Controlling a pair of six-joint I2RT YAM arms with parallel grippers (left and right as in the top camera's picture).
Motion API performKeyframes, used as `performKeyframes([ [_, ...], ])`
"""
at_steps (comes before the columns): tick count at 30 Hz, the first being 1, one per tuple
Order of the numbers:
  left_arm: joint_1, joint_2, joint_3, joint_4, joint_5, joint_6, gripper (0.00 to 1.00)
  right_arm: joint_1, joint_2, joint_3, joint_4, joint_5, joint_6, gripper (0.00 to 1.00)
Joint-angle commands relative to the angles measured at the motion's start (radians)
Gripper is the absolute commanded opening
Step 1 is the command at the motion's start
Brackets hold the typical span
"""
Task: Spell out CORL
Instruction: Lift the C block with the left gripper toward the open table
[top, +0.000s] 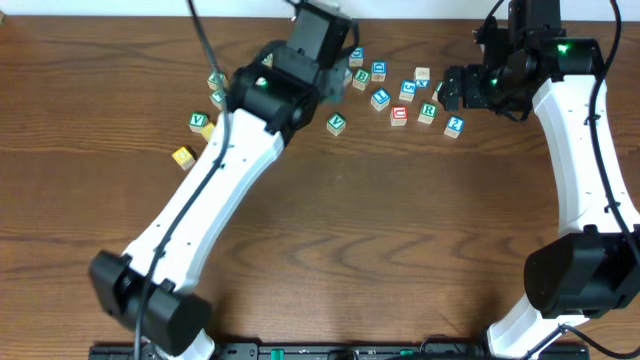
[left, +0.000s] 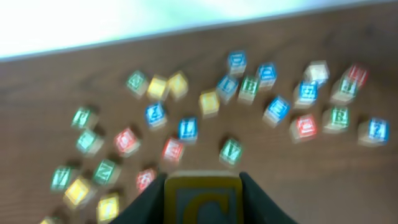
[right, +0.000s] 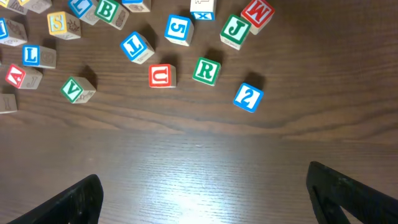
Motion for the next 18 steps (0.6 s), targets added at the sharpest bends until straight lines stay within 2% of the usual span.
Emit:
performKeyframes([
  [1,0.004,-0.017,0.001,-0.086,-0.011,-0.082,0.32,-0.006,-0.001,0.016,0.008,0.003,0.006,0.99],
  [5,0.003,-0.005,0.0,-0.221,-0.008,-0.182,0.32,-0.006,-0.001,0.016,0.013,0.003,0.006,0.99],
  [9,0.003,0.014,-0.028,-0.274,-0.007,-0.219,0.32,-0.006,-0.001,0.016,0.013,0.003,0.006,0.99],
  [14,0.003,0.018,-0.159,-0.238,0.0,-0.294,0.32,-0.006,-0.001,0.016,0.013,0.003,0.006,0.99],
  [18,0.003,0.018,-0.325,-0.113,0.023,-0.33,0.32,-0.006,-0.001,0.016,0.014,0.003,0.006,0.99],
])
